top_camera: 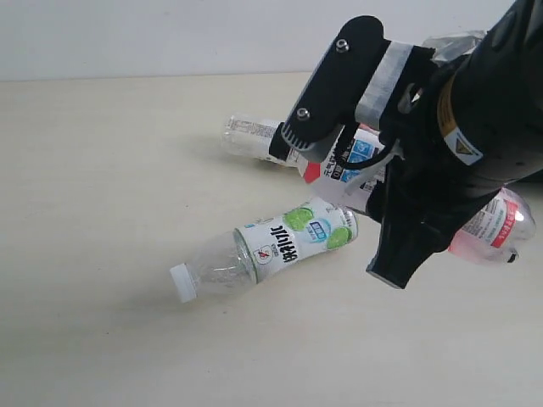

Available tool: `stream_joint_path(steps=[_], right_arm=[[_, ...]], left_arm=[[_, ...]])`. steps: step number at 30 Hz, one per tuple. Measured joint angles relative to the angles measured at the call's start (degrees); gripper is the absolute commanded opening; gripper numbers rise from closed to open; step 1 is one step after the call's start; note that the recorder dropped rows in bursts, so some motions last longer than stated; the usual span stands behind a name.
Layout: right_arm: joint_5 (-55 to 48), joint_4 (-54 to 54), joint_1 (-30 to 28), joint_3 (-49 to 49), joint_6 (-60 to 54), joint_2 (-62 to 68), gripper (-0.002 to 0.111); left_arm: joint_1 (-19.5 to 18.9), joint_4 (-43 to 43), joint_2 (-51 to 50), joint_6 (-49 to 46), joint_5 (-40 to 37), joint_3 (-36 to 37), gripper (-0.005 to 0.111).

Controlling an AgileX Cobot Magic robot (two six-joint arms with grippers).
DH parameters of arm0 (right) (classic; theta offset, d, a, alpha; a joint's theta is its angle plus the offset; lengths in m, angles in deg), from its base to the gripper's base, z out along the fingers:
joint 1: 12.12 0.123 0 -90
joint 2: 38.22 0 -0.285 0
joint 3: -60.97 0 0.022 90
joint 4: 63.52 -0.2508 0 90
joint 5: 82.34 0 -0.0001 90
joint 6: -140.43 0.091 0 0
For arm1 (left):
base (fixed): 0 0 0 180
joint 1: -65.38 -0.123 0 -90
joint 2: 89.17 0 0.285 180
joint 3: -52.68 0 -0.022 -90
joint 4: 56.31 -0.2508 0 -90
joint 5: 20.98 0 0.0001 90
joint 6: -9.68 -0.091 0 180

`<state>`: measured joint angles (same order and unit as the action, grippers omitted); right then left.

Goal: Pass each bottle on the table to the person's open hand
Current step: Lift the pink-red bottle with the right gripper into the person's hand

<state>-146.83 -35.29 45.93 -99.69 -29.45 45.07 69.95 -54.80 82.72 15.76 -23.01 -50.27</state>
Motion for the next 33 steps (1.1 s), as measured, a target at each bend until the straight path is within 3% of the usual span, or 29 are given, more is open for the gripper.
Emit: stream_joint_path(steps=[6, 19, 25, 33], right_arm=[[0.1, 2.7, -1.9, 0.0, 6.0, 0.0, 0.0], [9.9, -0.6, -26.0, -1.3, 7.9, 1.6, 0.0], [11.1, -8.1, -33.8, -11.6, 2.1, 13.9, 0.0], [7.8, -10.4, -37.9, -23.8, 0.8, 30.5, 0.0]], left_arm=[[0.0, 0.0, 0.0, 0.0, 0.0, 0.0, 0.0], [0.0, 0.0, 0.0, 0.0, 0.0, 0.0, 0.0], [0.0, 0.0, 0.0, 0.0, 0.0, 0.0, 0.0], [0.0, 0.0, 0.0, 0.0, 0.0, 0.0, 0.0]])
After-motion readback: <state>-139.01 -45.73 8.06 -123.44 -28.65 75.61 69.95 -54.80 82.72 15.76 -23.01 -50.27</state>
